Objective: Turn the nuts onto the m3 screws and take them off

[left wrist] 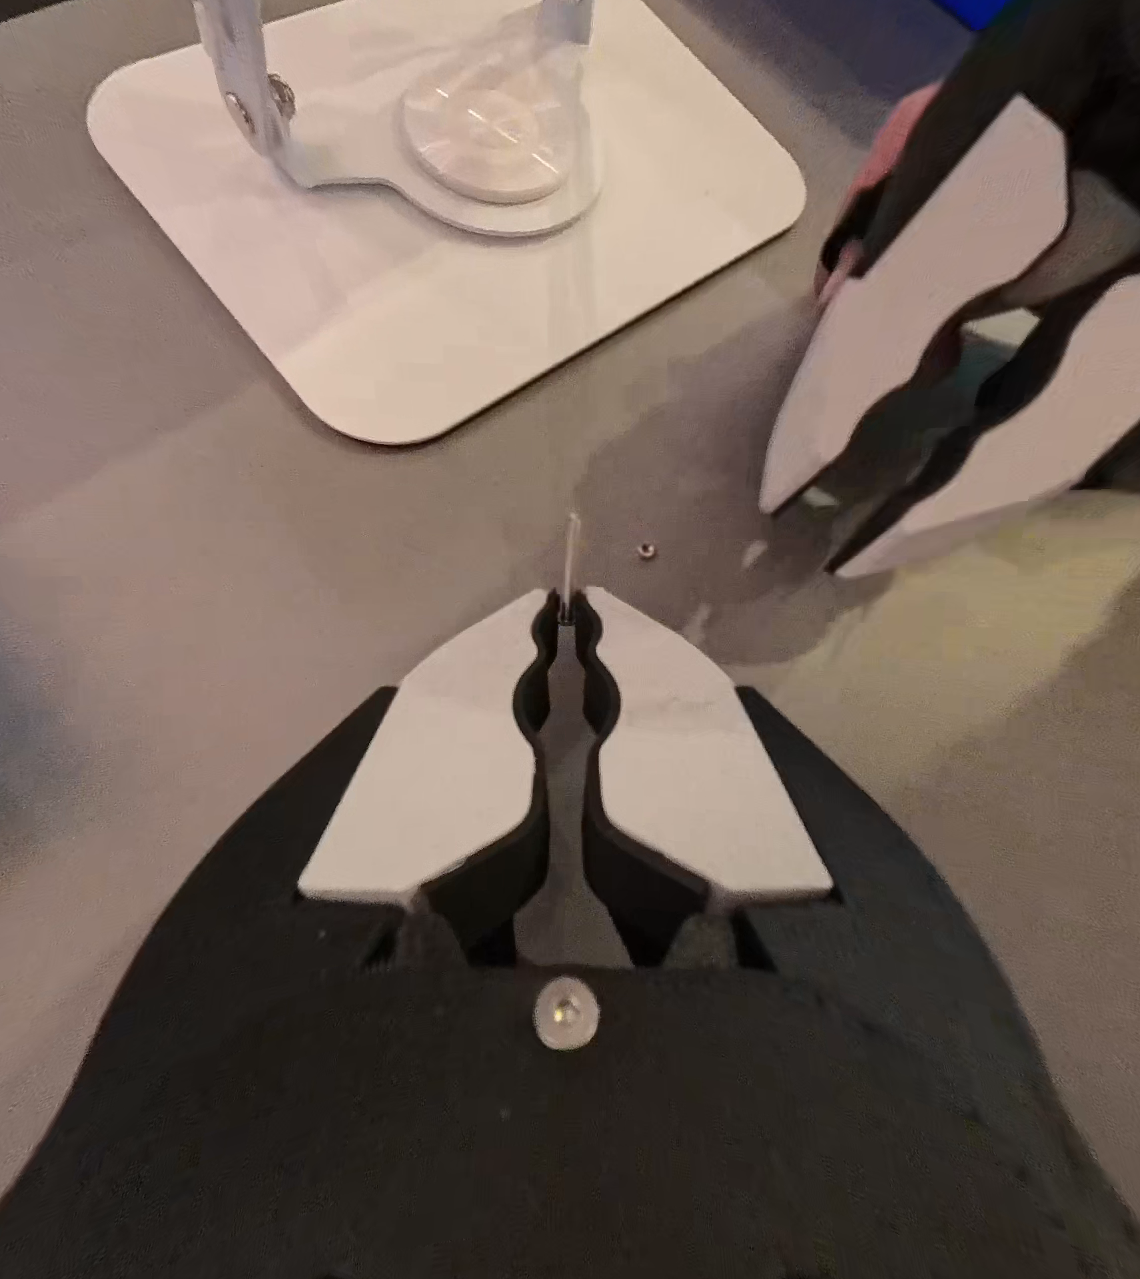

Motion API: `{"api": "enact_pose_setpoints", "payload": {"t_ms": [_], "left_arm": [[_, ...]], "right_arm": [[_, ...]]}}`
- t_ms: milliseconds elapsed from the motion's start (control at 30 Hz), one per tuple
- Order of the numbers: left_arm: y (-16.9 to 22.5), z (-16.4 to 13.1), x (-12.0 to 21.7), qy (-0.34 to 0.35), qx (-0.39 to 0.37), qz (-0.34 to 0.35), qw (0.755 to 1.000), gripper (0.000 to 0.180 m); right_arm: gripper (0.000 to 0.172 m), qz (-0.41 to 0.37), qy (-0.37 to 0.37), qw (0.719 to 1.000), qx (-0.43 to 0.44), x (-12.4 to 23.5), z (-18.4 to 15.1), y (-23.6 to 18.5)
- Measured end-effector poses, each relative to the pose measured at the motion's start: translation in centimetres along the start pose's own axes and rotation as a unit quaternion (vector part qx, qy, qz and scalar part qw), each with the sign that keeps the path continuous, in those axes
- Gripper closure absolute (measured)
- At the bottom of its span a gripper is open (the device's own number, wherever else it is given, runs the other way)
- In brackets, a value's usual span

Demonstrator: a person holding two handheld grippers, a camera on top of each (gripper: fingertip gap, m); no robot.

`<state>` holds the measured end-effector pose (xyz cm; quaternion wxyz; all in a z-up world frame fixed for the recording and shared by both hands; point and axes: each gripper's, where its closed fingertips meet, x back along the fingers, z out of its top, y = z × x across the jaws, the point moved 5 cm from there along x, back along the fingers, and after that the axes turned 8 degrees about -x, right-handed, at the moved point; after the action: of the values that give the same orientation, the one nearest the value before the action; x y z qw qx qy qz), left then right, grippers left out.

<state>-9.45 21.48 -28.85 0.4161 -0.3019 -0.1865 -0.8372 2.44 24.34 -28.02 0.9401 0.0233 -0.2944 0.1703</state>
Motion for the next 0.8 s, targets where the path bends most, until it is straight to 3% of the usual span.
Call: {"api": "enact_pose_setpoints", "payload": {"t_ms": [367,800], "left_arm": [[0.3,-1.5,0.2,-0.022,-0.053,-0.018,0.998,0.177],[1.2,-2.1,0.2,-0.035,-0.048,-0.049,0.997,0.176]], "right_arm": [[0.151,-0.026,-0.072,0.997,-0.003,-1.5,-1.0,2.7],[0.156,-0.015,-0.112,0.993,-0.017,-3.0,-0.4,3.0]]}}
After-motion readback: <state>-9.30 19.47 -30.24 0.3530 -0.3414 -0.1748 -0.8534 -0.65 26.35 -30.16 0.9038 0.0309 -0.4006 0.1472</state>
